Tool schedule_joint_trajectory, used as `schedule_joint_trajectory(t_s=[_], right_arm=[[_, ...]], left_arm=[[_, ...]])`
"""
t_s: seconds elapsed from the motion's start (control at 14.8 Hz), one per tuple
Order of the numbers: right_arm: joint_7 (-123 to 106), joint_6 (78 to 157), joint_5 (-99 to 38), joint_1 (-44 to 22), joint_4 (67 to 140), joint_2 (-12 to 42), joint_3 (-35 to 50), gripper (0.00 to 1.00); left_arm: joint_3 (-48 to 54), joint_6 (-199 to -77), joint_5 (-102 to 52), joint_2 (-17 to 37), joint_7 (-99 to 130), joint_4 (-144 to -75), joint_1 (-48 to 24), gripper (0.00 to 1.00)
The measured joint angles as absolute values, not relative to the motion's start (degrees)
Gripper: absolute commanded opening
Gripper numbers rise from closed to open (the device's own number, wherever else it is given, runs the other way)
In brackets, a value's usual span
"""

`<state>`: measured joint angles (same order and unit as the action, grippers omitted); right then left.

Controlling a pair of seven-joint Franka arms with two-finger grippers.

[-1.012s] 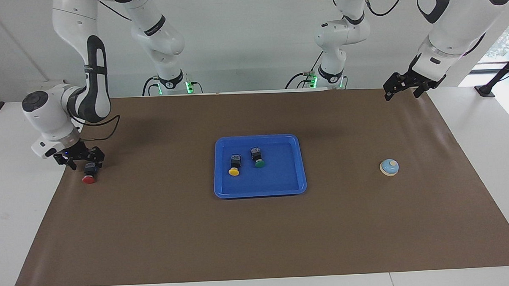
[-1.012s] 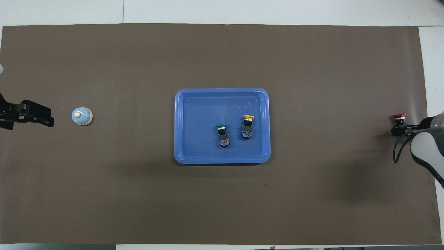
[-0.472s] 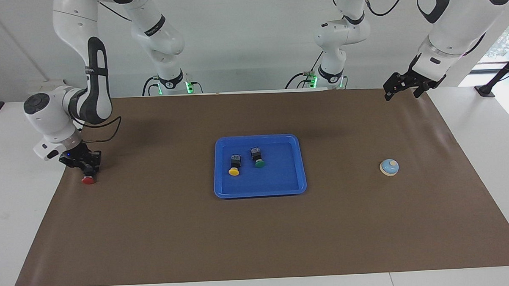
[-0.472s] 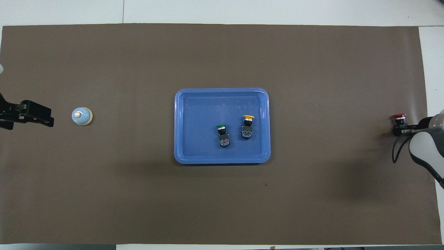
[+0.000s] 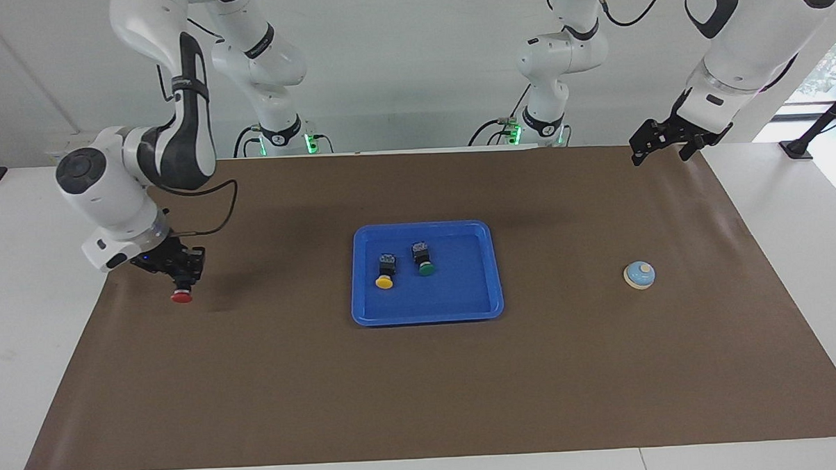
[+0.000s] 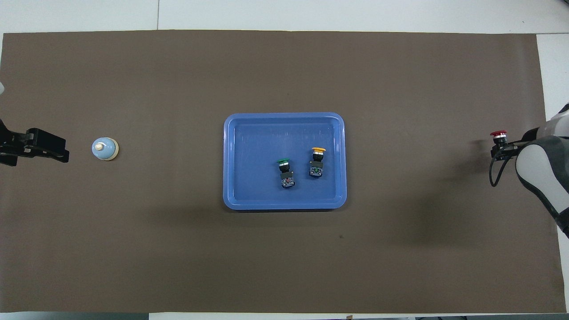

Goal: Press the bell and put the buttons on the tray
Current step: 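Place the red button in the blue tray with the right gripper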

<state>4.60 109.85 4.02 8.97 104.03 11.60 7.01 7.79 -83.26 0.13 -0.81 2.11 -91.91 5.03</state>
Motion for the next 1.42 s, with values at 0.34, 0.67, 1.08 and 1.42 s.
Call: schedule_joint_trajectory(t_s=[0.34, 0.67, 1.08, 1.42], right_arm=[[27.5, 102.4, 3.7, -10.8, 95.9, 11.6, 7.3, 0.0], [34.9, 105.0, -1.8, -22.1, 95.3, 13.0, 7.3, 0.0], [45.1, 112.5, -2.1, -31.8, 89.1, 24.8, 7.0, 0.0], [45.7, 124.3, -1.9, -34.5, 90.9, 30.3, 6.9, 0.0]], left_arm=[[7.8, -83.3, 0.1, -0.8, 2.1, -91.9, 5.0, 1.0], [7.8, -83.3, 0.1, -0.8, 2.1, -91.9, 5.0, 1.0], [7.8, -83.3, 0.1, -0.8, 2.1, -91.9, 5.0, 1.0], [7.8, -83.3, 0.1, -0.8, 2.1, -91.9, 5.0, 1.0]])
